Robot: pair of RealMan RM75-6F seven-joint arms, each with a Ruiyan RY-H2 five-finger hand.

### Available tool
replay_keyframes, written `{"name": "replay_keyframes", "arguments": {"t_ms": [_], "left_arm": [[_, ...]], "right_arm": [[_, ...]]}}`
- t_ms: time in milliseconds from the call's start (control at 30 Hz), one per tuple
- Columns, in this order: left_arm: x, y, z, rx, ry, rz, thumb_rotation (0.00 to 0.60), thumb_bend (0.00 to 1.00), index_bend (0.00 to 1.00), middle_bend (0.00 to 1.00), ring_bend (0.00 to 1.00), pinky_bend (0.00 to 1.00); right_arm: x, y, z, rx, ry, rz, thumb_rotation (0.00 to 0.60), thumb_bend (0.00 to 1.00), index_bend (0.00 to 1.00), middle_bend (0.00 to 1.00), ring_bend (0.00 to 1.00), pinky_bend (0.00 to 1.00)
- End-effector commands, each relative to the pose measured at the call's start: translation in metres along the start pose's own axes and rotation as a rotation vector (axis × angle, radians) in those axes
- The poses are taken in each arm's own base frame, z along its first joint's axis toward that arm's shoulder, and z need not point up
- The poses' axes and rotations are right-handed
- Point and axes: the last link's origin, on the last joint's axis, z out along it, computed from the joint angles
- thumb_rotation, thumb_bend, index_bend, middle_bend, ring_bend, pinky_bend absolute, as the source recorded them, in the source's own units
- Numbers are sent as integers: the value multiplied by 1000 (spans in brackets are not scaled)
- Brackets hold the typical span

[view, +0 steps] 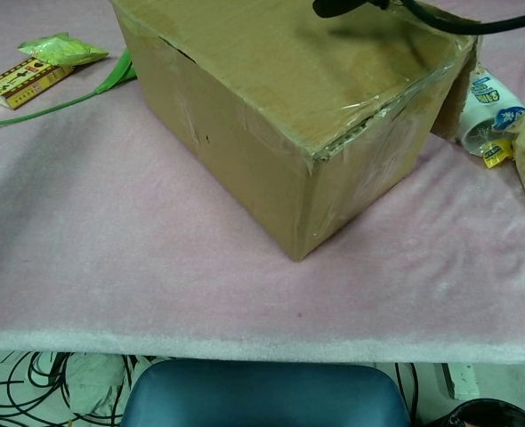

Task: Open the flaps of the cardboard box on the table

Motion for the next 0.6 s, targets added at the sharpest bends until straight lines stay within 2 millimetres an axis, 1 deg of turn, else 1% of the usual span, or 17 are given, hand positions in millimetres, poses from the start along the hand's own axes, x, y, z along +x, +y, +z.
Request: {"name": "replay_keyframes", "arguments": {"t_ms": [33, 267, 467, 600], "left_arm": [[0, 0, 0, 2, -1, 0, 600, 155, 0, 0, 0, 0], [0, -1, 1, 7, -2, -5, 600, 155, 0, 0, 0, 0], [-1, -1, 1, 10, -8, -6, 600, 155, 0, 0, 0, 0], [-1, -1, 1, 8, -7, -3, 600, 155, 0, 0, 0, 0]], "right_arm": [[-3, -2, -1, 5, -7, 4, 600, 276, 0, 37, 133, 312], [-7, -7, -4, 11, -26, 32, 600, 277, 0, 37, 133, 313], [-4, -23, -8, 14, -62, 184, 600, 281, 0, 37, 133, 313], [1, -32, -12, 23, -82, 244, 600, 283, 0, 37, 133, 313]]}}
